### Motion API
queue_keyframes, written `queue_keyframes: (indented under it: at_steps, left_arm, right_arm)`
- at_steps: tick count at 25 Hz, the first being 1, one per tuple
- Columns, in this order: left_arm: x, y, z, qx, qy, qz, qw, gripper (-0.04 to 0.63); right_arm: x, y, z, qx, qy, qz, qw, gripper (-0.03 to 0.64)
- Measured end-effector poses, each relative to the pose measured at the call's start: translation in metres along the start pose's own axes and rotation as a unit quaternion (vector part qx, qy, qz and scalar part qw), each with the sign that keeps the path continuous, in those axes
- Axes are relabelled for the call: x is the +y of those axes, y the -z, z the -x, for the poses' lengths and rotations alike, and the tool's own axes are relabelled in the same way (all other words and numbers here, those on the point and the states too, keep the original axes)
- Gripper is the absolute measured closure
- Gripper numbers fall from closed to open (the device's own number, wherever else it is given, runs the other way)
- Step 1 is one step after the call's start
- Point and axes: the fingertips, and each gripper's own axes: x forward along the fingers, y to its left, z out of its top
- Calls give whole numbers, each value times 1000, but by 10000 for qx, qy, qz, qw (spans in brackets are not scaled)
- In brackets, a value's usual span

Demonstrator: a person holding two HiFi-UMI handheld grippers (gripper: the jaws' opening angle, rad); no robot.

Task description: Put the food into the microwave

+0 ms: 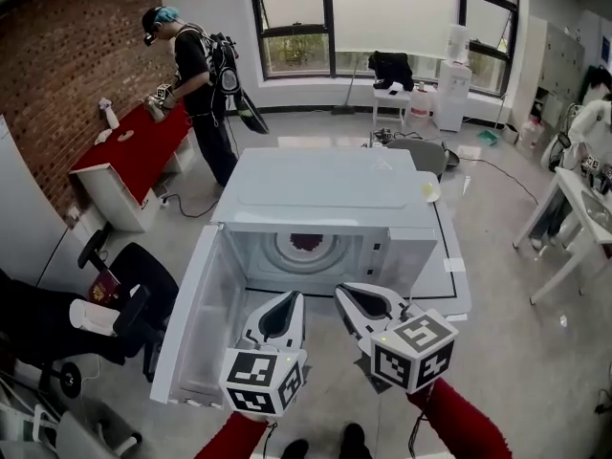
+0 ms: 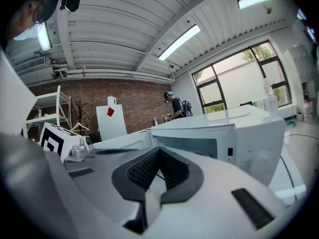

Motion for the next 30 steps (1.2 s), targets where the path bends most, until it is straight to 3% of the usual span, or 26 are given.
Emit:
queue_keyframes:
  at_steps: [10,15,22,30]
  left_arm:
    - [-15,10,41,-7,183,-94,9998,588]
    - [-25,20,54,2,259,-50,9997,588]
    - [-42,18,72,-112,298,-249,9992,588]
    - [-57,19,94,-259,327,-116,9991,588]
  right_arm:
    - [17,11,45,-231,9,-60,9997,603]
    - [24,29,60,-227,106,181,9995,603]
    - [41,44,75,-333,-27,-10,9994,603]
    - [50,51,93,-411,-52,69,9991,603]
